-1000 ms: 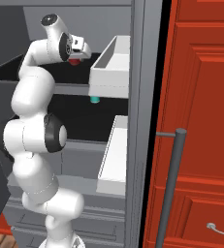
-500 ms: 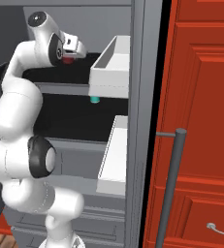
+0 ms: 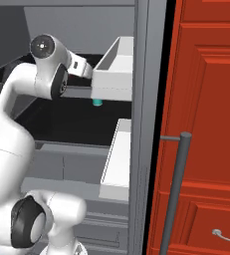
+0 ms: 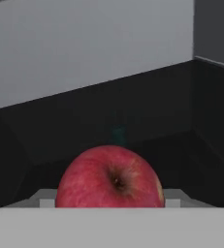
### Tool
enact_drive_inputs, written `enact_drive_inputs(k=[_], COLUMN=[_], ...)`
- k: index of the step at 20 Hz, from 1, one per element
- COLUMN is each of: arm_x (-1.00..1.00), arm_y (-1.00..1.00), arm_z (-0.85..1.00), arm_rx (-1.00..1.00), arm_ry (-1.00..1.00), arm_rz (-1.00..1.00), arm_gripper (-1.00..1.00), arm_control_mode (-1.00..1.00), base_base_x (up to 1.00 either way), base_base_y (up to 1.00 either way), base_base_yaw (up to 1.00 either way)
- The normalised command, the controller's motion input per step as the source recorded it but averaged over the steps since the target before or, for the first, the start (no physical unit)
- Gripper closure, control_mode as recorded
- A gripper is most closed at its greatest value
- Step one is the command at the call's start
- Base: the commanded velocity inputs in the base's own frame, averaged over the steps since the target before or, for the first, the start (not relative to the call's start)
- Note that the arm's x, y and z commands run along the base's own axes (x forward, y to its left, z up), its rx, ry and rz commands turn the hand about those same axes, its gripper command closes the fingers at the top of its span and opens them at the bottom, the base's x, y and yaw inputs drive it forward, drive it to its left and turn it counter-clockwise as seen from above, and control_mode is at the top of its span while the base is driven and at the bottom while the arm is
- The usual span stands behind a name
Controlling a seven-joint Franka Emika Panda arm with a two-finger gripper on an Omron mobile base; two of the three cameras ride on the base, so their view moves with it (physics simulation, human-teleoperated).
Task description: Pick the two apples from the fridge and place them on the plate next to the blender to make a fruit smoothie.
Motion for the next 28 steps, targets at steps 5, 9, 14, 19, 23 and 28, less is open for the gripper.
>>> enact_drive_inputs(k=[5, 9, 14, 19, 23, 28], arm_x=[-0.93, -0.79, -0.42, -0.04, -0.52, 0.0], arm_y=[-0.05, 0.0, 0.0, 0.01, -0.02, 0.0], arm_z=[-0.19, -0.75, -0.68, -0.65, -0.26, 0.0], arm_rx=[0.06, 0.0, 0.0, -0.02, 0.0, 0.0], arm_ry=[-0.03, 0.0, 0.19, 0.27, 0.06, 0.0], arm_rz=[-0.02, -0.01, -0.01, 0.0, 0.0, 0.0], arm_gripper=[1.0, 1.0, 1.0, 1.0, 1.0, 1.0], arm_control_mode=[-1.0, -1.0, -1.0, -1.0, 1.0, 1.0], base_base_x=[0.0, 0.0, 0.0, 0.0, -0.25, -1.0], base_base_y=[0.0, 0.0, 0.0, 0.0, 0.0, 0.0], base_base_yaw=[0.0, 0.0, 0.0, 0.0, -0.01, -0.04])
